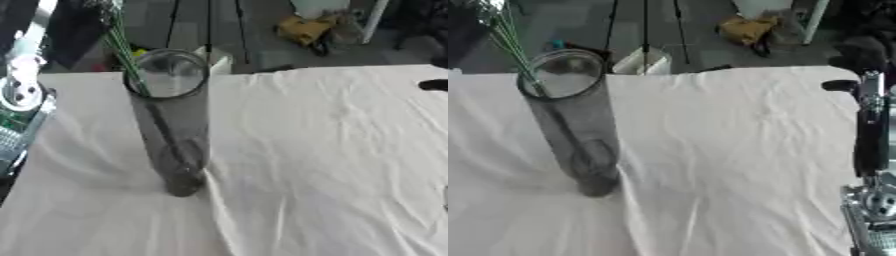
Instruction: Arrange flowers into the vase.
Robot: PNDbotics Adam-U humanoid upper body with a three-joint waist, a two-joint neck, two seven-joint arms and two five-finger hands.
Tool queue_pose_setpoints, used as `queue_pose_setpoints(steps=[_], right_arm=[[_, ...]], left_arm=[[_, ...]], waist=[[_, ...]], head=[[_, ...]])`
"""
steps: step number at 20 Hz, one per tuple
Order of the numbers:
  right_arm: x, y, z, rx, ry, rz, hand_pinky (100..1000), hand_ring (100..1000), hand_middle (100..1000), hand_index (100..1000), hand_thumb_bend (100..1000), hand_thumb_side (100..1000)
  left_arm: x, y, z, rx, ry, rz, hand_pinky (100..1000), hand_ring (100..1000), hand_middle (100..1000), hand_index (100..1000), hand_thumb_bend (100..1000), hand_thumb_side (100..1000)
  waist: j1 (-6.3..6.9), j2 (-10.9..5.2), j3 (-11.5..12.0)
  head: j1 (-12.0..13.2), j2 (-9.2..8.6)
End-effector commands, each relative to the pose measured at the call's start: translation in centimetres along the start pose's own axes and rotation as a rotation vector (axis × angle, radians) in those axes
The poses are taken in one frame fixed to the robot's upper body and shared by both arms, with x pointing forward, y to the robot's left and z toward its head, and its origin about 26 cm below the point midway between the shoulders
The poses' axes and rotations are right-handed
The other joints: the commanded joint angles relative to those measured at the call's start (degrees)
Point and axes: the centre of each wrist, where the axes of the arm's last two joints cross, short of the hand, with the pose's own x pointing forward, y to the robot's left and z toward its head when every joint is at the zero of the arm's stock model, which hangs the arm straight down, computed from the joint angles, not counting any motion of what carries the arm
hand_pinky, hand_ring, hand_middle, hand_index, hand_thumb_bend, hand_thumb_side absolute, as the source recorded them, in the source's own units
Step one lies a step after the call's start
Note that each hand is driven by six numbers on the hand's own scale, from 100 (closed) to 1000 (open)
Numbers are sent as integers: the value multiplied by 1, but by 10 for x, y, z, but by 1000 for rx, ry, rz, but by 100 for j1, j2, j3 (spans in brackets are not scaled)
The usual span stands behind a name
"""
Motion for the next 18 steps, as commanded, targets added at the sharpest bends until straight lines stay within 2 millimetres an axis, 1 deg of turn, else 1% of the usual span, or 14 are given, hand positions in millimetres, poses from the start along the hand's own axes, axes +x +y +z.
queue_pose_setpoints(steps=[1,7,12,15,16,18], right_arm=[[7,-3,-5,-2,-33,-4,594,767,619,764,100,1000],[6,-3,-5,-1,-32,-5,594,767,619,764,100,1000],[6,-3,-5,0,-32,-5,594,767,619,764,100,1000],[6,-3,-5,0,-29,-4,595,767,619,764,100,1000],[6,-3,-5,0,-29,-4,595,767,619,764,100,1000],[6,-3,-5,-1,-29,-4,595,767,619,764,100,1000]], left_arm=[[1,10,-2,-3,-30,-45,246,533,547,635,100,975],[1,11,-3,-86,-67,-121,273,571,583,664,100,974],[1,10,-3,-170,-83,-174,312,610,621,704,100,977],[2,10,-4,-215,-94,-203,370,654,667,748,100,1000],[2,10,-4,-227,-98,-211,370,654,667,748,100,1000],[3,11,-4,-247,-107,-224,426,692,702,779,100,1000]], waist=[[-97,-28,11],[-97,-24,31],[-85,-29,25],[-72,-33,19],[-69,-34,17],[-66,-36,15]], head=[[-11,-70],[-13,-57],[-8,-57],[-5,-58],[-6,-61],[-8,-64]])
